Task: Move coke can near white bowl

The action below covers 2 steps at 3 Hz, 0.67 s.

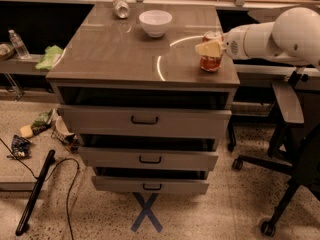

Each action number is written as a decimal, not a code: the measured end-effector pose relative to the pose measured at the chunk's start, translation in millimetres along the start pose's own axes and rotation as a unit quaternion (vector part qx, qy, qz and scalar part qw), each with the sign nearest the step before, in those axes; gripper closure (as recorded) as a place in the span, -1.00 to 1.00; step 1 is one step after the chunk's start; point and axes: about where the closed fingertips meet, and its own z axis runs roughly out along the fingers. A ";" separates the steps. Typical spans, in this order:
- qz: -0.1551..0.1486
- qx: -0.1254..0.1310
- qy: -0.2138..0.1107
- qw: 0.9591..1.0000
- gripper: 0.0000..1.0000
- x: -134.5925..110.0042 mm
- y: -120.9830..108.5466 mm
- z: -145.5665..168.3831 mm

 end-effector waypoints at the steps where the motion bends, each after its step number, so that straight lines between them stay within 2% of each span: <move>1: -0.002 -0.026 -0.038 0.999 0.42 -23.9 14.4 22.7; 2: -0.018 -0.061 -0.108 0.992 0.99 -89.8 40.6 59.5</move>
Offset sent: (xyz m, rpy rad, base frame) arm 0.0652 0.1325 0.1007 0.2135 -0.2634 0.2147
